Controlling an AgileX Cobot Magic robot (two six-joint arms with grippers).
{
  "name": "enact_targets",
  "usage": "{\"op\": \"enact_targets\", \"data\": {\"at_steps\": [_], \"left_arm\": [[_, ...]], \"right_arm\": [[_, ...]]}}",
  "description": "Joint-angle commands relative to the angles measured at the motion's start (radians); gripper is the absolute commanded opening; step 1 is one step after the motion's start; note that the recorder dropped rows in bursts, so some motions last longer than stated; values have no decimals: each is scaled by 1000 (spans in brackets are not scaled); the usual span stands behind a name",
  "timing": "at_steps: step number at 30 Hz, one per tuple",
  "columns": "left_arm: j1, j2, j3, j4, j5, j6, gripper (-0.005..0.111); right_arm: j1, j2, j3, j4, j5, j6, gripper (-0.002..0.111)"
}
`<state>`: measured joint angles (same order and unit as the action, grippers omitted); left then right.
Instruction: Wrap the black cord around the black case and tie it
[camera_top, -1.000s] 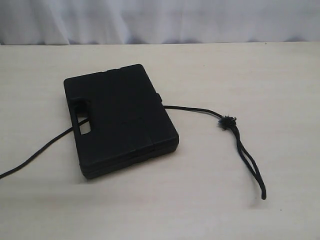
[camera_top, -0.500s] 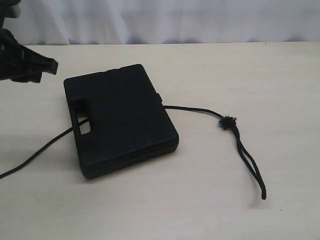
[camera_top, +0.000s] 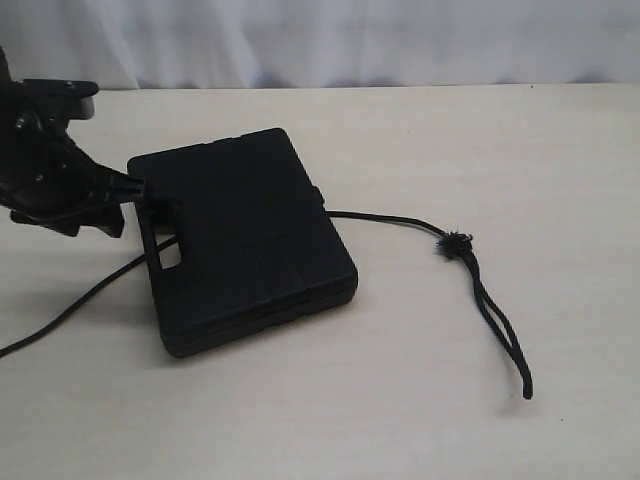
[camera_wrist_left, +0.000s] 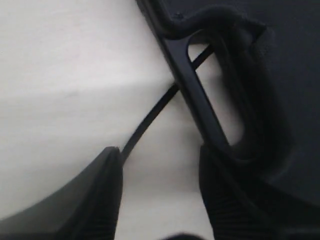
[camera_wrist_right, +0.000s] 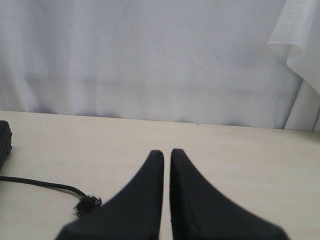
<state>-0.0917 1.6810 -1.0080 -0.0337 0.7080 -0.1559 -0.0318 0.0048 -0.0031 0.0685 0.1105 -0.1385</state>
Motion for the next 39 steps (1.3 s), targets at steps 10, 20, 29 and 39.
{"op": "enact_targets", "data": {"at_steps": [10, 20, 29, 39], "left_arm": [[4, 183, -8, -111, -250, -2, 46], [-21, 285, -8, -155, -315, 3, 46], [-36, 259, -101, -189, -197, 3, 0], [-36, 124, -294, -223, 26, -1, 0]], "right_arm": [[-1, -5, 3, 3, -9, -4, 4], [-1, -5, 3, 3, -9, -4, 4], [-1, -5, 3, 498, -196, 195, 4], [-1, 47, -243, 828, 158, -307, 4]]}}
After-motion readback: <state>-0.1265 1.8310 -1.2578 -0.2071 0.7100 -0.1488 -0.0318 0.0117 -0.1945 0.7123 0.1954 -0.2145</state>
